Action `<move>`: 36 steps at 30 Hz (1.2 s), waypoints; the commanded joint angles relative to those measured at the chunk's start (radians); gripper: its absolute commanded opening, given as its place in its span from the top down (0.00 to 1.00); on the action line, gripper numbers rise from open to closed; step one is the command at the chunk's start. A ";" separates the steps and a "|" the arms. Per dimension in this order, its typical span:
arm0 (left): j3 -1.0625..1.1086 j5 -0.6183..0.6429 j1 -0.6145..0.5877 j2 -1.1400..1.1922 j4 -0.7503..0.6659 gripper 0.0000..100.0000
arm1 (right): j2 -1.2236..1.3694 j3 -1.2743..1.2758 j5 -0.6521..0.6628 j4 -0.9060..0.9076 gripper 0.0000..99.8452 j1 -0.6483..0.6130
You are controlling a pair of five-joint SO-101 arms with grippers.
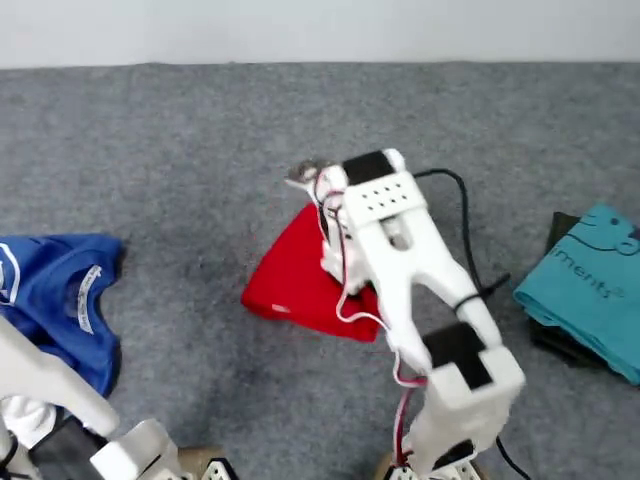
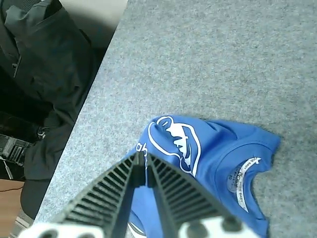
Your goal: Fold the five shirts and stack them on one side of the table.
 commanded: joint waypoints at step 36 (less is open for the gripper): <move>0.506 -0.068 -0.002 -0.600 0.018 0.99 | 0.156 -0.397 -0.506 -0.054 0.67 0.481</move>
